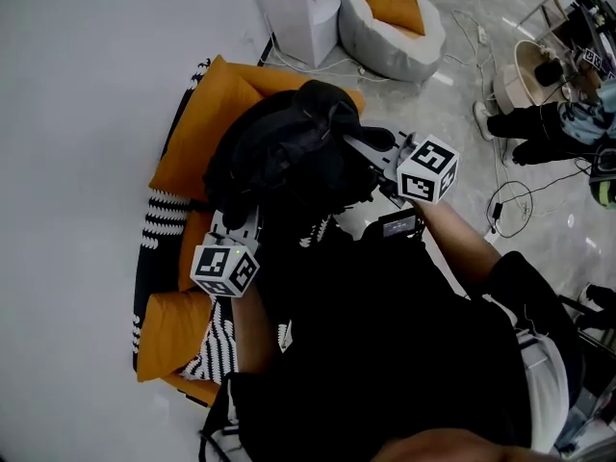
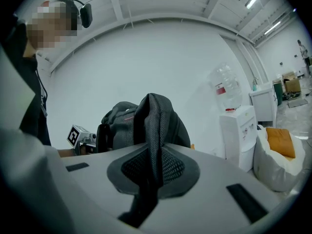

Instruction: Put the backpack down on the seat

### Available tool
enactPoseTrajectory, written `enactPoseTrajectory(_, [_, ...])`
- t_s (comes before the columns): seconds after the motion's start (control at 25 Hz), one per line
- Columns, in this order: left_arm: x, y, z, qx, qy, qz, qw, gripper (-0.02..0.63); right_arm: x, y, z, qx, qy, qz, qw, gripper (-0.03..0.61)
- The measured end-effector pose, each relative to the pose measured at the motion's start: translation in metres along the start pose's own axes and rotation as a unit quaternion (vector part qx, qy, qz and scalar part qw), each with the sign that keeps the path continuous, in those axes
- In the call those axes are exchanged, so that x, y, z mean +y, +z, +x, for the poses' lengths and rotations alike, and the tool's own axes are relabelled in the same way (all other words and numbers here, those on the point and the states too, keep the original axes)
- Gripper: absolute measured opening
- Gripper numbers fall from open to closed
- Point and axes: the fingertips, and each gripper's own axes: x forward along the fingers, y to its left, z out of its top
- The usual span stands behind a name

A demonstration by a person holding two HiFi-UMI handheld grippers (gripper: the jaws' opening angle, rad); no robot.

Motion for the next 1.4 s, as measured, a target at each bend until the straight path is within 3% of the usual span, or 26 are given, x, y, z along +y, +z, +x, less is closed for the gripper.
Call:
enactPoseTrajectory(0.36, [0.075,-0.024,0.027,0.024,0.027,-0.027,0.9990,0.036,-0.037,-0.031,0.078,0.045,0.016,0.002,0.999,0.049])
enactPoseTrajectory(0.6, [0.111,-0.059,0.042,0.052,0.043,-0.059,0.9960,0.035,-0.053,-0.073,0.106,0.071,0.022,0.041,0.996,0.049])
enactPoseTrajectory(0.92, [0.153,-0.089,0.090,0.090,0.040,-0.078,0.9921,0.037,-0.098,-0.106,0.138,0.096,0.000,0.056,0.994,0.049])
enactPoseTrajectory(1.08, [0.168,-0.109,0.114,0.112,0.039,-0.105,0.9873,0.037,-0.121,-0.125,0.154,0.125,-0.012,0.049,0.991,0.049])
enactPoseTrajectory(1.4, [0.200,-0.153,0.152,0.163,0.031,-0.138,0.9763,0.037,-0.165,-0.165,0.184,0.168,-0.040,0.084,0.981,0.049])
